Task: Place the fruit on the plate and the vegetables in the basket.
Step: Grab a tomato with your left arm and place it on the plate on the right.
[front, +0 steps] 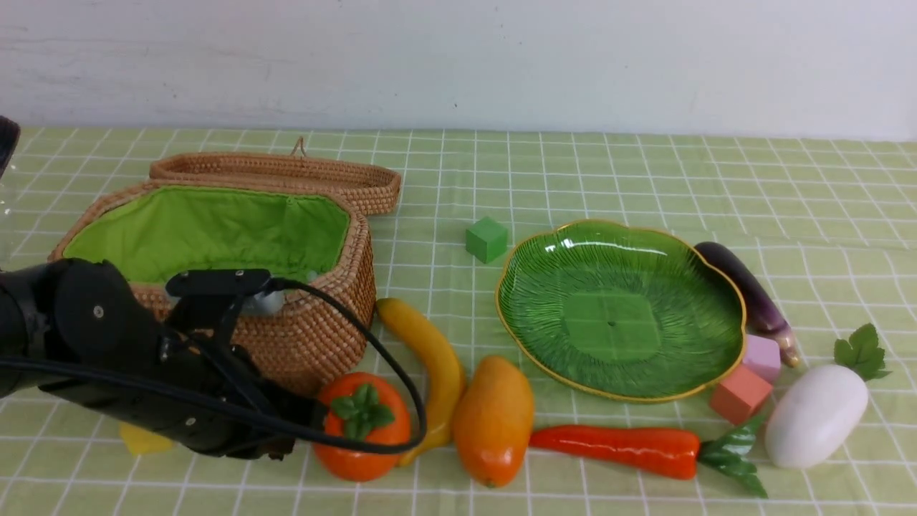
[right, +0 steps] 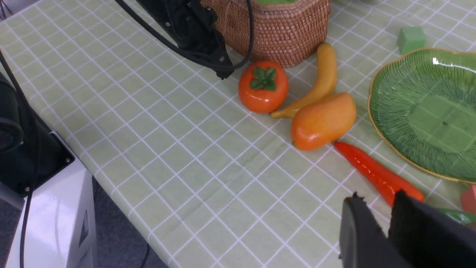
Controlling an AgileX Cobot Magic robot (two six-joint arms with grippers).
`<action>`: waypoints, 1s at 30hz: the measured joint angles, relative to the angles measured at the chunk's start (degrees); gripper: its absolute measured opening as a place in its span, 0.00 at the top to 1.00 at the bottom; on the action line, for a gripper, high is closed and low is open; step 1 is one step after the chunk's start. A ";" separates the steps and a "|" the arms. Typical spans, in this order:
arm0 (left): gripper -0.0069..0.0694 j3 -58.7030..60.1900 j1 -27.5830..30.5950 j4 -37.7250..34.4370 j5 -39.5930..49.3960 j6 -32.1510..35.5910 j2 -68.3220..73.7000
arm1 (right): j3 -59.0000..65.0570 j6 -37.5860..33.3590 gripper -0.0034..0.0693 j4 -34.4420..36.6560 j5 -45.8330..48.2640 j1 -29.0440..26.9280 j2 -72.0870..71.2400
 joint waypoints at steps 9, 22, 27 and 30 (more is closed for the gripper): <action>0.93 0.15 -2.66 1.17 3.37 0.53 -7.21 | 0.00 0.00 0.76 0.00 0.00 0.00 0.00; 0.62 -2.49 -24.56 24.78 3.62 -1.78 -9.04 | 0.00 -1.17 0.76 0.00 -1.67 0.00 0.00; 0.21 -2.91 -25.01 33.02 -0.22 -2.39 -5.76 | 0.00 -1.72 0.76 0.00 -1.67 0.00 0.00; 0.07 -2.91 -25.06 35.11 -1.24 -2.60 -2.44 | 0.00 -1.72 0.76 0.00 -1.55 0.00 0.00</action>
